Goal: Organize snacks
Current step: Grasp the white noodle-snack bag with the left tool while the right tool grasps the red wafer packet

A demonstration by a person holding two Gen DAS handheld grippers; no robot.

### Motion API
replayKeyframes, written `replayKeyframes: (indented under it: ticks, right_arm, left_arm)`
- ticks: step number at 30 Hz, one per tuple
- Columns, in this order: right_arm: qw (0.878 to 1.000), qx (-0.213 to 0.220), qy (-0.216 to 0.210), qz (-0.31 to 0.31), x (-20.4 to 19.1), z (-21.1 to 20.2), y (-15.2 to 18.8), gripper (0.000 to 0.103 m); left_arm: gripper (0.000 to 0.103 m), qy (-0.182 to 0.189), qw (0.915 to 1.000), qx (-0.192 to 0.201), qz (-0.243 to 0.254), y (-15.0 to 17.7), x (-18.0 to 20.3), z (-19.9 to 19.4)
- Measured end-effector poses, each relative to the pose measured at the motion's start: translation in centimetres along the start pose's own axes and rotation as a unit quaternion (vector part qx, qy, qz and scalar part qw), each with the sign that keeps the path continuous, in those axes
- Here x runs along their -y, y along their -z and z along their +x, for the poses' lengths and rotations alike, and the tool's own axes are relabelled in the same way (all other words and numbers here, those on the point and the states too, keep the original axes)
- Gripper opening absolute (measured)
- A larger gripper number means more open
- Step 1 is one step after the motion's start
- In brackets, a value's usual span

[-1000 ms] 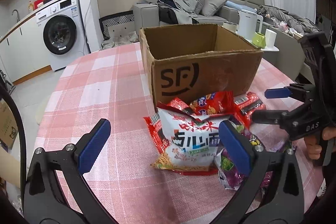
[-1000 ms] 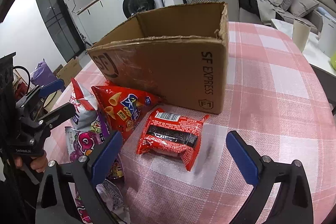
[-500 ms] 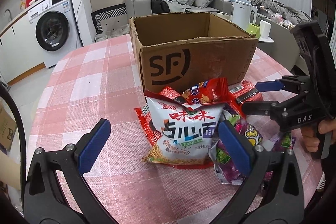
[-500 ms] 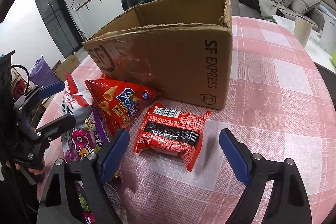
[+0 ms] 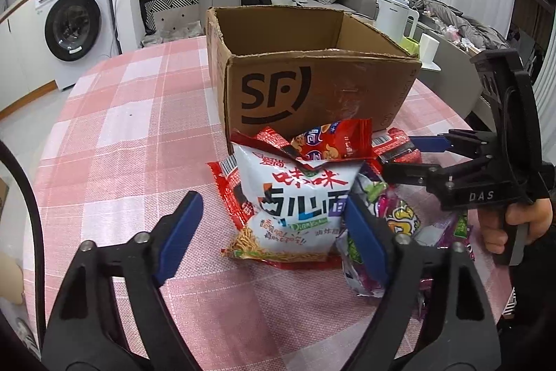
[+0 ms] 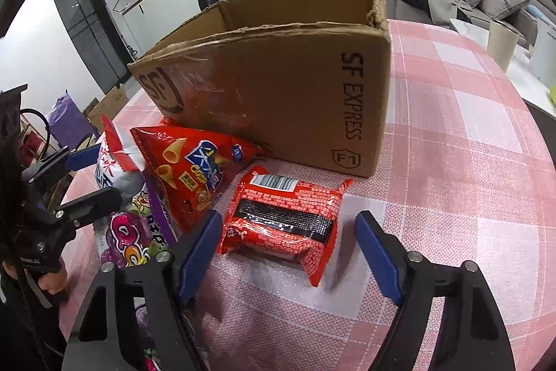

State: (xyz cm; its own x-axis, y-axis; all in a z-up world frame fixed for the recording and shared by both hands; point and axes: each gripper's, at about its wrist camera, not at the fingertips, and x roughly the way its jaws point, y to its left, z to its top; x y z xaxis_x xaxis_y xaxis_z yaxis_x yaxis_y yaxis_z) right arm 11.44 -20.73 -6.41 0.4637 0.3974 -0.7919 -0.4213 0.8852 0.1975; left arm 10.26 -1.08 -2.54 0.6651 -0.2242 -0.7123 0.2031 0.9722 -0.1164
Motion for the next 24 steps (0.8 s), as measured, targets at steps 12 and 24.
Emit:
replayKeyframes:
  ticks: [12, 24]
  right_arm:
    - [1.0, 0.001, -0.002, -0.002, 0.0, 0.0, 0.1, 0.078]
    - [1.0, 0.004, -0.009, -0.006, -0.7, -0.1, 0.5, 0.065]
  left_arm:
    - [0.047, 0.025, 0.9996, -0.016, -0.003, 0.4, 0.2, 0.3]
    - [0.043, 0.027, 0.9996, 0.001, -0.014, 0.0, -0.2, -0.6]
